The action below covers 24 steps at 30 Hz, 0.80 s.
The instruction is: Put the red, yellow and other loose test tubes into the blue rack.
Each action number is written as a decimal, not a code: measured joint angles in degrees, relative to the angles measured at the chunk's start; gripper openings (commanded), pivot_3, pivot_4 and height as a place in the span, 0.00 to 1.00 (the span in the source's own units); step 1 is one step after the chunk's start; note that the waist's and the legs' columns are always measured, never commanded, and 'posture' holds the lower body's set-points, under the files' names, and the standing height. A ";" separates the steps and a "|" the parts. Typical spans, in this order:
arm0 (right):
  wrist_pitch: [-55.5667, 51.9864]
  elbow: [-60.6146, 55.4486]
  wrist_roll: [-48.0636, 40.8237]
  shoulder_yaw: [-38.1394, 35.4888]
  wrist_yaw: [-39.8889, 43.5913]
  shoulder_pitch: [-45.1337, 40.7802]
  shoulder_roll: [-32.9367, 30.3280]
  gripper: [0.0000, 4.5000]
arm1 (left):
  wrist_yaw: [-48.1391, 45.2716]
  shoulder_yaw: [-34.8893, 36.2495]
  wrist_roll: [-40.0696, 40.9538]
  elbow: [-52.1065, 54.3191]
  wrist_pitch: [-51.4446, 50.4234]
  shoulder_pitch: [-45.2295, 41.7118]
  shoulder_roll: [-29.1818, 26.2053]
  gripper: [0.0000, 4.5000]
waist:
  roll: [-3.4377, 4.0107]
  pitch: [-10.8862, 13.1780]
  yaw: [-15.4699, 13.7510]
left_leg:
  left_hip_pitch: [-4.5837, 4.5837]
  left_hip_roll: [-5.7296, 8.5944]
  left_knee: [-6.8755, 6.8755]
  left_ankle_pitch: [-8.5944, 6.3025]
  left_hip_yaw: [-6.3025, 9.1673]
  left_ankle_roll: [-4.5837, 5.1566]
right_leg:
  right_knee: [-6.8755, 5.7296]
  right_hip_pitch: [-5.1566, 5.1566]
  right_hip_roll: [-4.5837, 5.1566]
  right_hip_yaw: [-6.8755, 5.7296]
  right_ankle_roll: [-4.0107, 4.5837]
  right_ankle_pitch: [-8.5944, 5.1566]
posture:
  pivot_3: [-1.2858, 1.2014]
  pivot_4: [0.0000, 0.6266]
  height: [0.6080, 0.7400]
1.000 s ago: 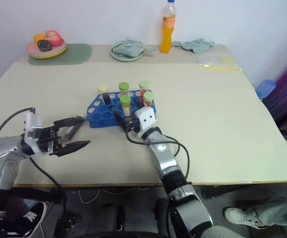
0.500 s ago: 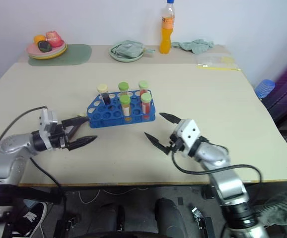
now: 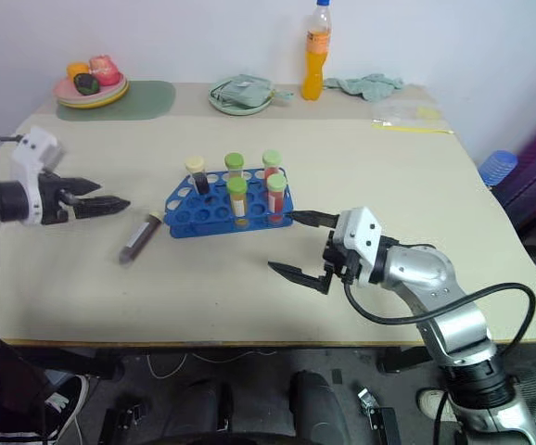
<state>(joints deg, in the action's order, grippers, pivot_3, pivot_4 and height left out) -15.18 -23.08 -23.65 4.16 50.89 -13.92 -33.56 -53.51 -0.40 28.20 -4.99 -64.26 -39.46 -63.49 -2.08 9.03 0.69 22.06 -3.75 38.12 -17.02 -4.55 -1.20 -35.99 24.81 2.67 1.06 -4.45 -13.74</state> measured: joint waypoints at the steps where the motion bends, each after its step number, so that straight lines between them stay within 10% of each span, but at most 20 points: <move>1: 0.26 0.08 0.23 0.20 -0.52 -0.31 0.98 0.99 | -1.32 -2.15 -0.61 -1.70 -1.20 -1.84 -0.24 1.00 | 0.03 0.02 0.07 | 0.00 0.00 -0.01 0.00 -0.02 0.00 | 0.00 0.05 -0.01 0.01 0.00 0.00 | 0.52 0.24 1.00; 12: 1.13 0.02 3.35 1.88 -4.22 -0.05 3.28 0.99 | -18.89 -28.13 -15.39 -38.39 0.93 -27.97 10.74 1.00 | -0.03 0.01 -0.05 | 0.14 0.02 0.08 0.01 0.03 0.00 | -0.04 0.08 -0.02 -0.02 0.00 0.00 | 0.52 0.24 1.00; 24: 0.87 -0.44 4.92 2.06 -7.76 -0.49 4.31 0.99 | -33.35 -36.48 -29.82 -57.97 11.78 -31.24 18.94 1.00 | -0.06 0.00 -0.09 | 0.24 0.01 0.11 0.00 0.06 0.01 | -0.04 0.15 0.00 -0.01 0.00 0.00 | 0.52 0.24 1.00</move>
<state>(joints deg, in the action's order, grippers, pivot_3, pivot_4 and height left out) -14.32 -23.52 -18.73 6.22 43.13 -14.41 -29.25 -86.86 -36.88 -1.61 -62.97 -52.48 -70.71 -44.55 -2.14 9.04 0.60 22.30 -3.74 38.23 -17.01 -4.49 -1.19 -36.03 24.96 2.67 1.05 -4.45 -13.74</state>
